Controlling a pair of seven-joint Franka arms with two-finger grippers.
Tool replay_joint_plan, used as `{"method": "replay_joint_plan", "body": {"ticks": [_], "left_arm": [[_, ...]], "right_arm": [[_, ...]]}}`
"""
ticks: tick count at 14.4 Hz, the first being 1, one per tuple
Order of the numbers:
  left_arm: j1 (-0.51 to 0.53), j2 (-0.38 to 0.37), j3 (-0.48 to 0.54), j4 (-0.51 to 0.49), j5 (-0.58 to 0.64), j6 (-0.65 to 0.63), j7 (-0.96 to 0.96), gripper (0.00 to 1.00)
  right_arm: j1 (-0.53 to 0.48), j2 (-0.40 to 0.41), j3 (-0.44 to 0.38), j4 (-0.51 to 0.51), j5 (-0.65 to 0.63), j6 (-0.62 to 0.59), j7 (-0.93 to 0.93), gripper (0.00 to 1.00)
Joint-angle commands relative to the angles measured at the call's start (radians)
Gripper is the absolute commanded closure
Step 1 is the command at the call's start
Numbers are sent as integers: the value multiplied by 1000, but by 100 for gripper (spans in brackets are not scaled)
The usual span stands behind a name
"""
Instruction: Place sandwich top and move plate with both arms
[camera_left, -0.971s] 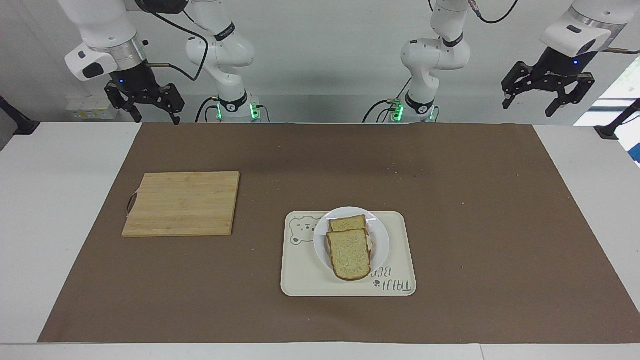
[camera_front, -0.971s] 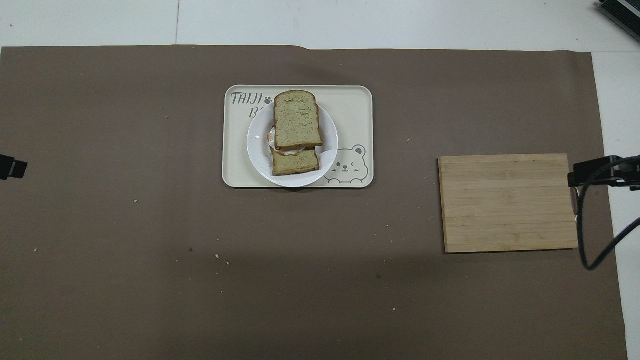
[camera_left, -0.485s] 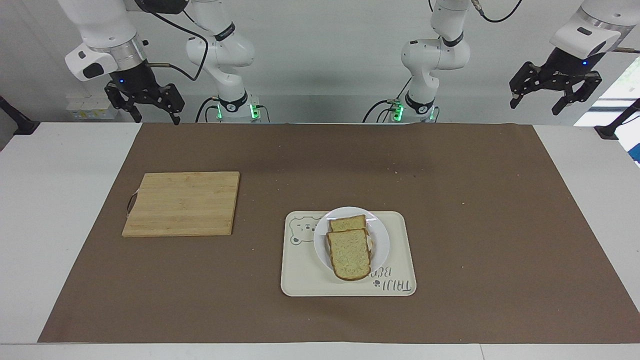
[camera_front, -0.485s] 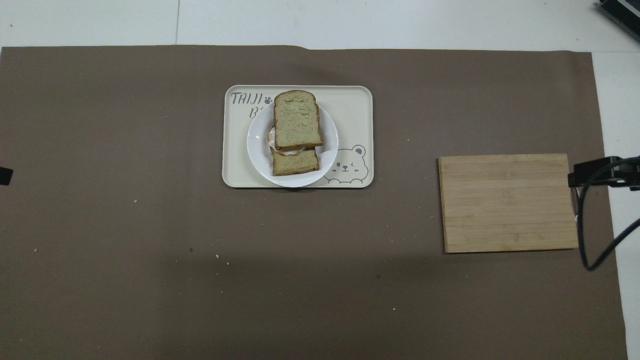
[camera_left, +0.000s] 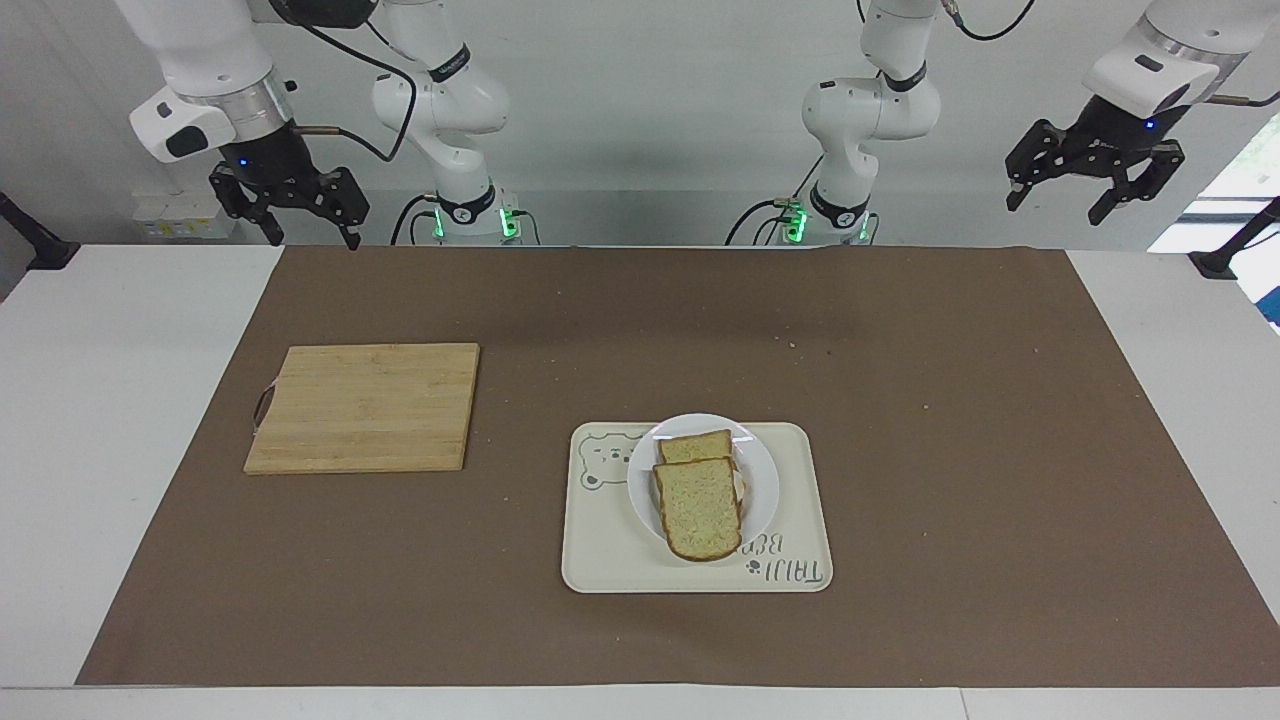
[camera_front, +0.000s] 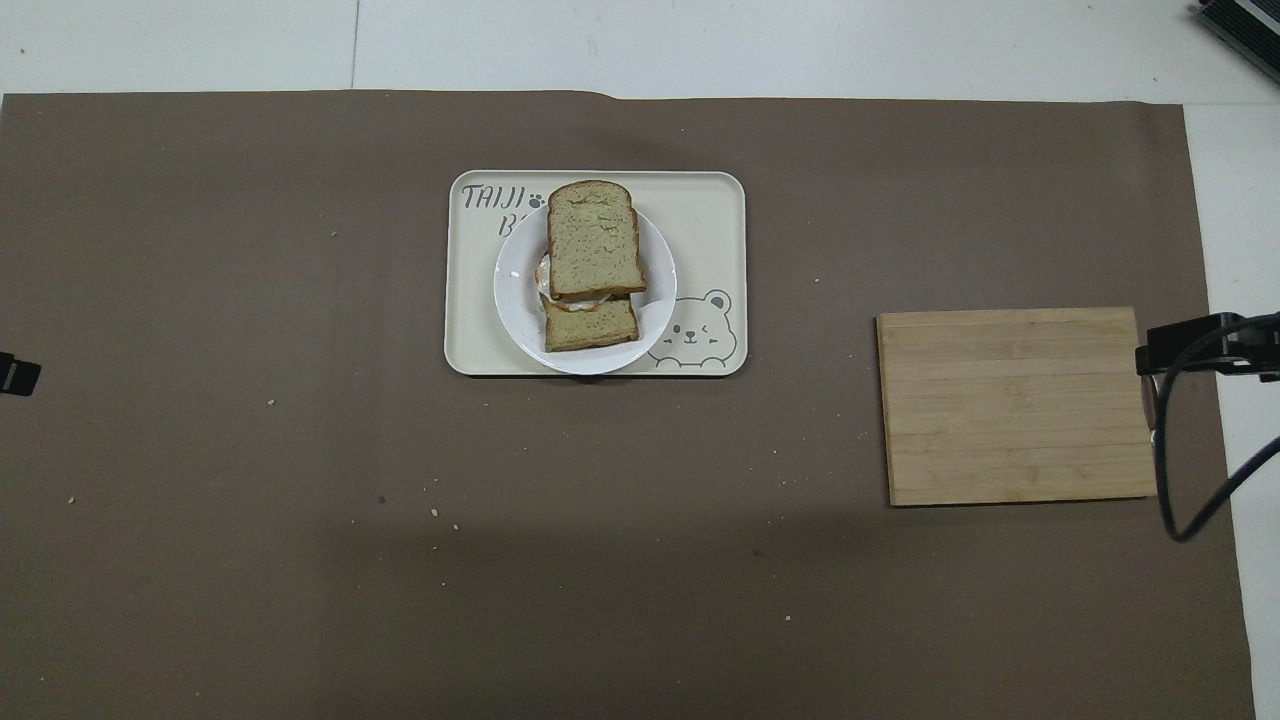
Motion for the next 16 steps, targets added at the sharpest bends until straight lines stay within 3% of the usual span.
{"method": "replay_joint_plan", "body": {"ticks": [1,16], "left_arm": [[3,-27,0,-32,21,0,-10,0],[-37,-60,-60,-78,10,-34,-51,0]], "right_arm": [[-13,-22,2,-20,4,-10,-30,0],[-13,-22,-18,-20,4,-21,-53,0]]}}
